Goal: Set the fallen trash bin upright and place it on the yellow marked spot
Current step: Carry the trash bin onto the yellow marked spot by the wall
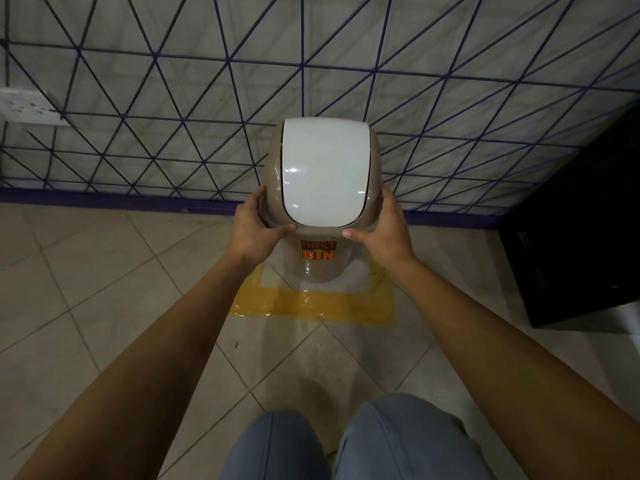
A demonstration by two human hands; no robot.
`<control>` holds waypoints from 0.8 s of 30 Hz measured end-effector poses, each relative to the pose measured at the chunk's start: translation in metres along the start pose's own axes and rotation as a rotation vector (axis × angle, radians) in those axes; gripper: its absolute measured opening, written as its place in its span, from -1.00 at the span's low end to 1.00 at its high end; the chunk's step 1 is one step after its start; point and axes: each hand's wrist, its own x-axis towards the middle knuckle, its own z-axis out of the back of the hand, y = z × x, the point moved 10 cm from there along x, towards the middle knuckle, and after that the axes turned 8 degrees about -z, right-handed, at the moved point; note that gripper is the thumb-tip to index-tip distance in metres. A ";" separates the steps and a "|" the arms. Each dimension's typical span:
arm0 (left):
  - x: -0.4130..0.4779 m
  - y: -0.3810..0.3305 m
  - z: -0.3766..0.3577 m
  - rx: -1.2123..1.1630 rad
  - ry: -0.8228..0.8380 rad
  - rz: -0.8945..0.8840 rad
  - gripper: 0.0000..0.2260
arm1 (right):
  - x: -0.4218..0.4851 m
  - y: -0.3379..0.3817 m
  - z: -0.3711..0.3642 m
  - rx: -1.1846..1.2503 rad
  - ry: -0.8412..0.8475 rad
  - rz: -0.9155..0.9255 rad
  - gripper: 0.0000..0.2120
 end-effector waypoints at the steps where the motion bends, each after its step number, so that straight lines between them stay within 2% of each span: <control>1: 0.001 0.002 0.000 0.010 0.004 0.007 -0.21 | 0.000 0.001 0.000 -0.004 0.001 0.002 0.00; 13: 0.003 0.009 -0.002 0.124 0.017 0.037 -0.25 | 0.001 0.001 -0.002 -0.012 0.005 -0.014 0.00; 20: -0.010 -0.004 0.003 0.217 -0.094 -0.020 -0.37 | -0.009 0.008 0.000 -0.141 -0.042 0.005 0.01; 24: -0.021 -0.001 0.012 0.301 -0.161 0.013 -0.36 | -0.019 0.010 0.009 -0.140 -0.076 0.001 -0.04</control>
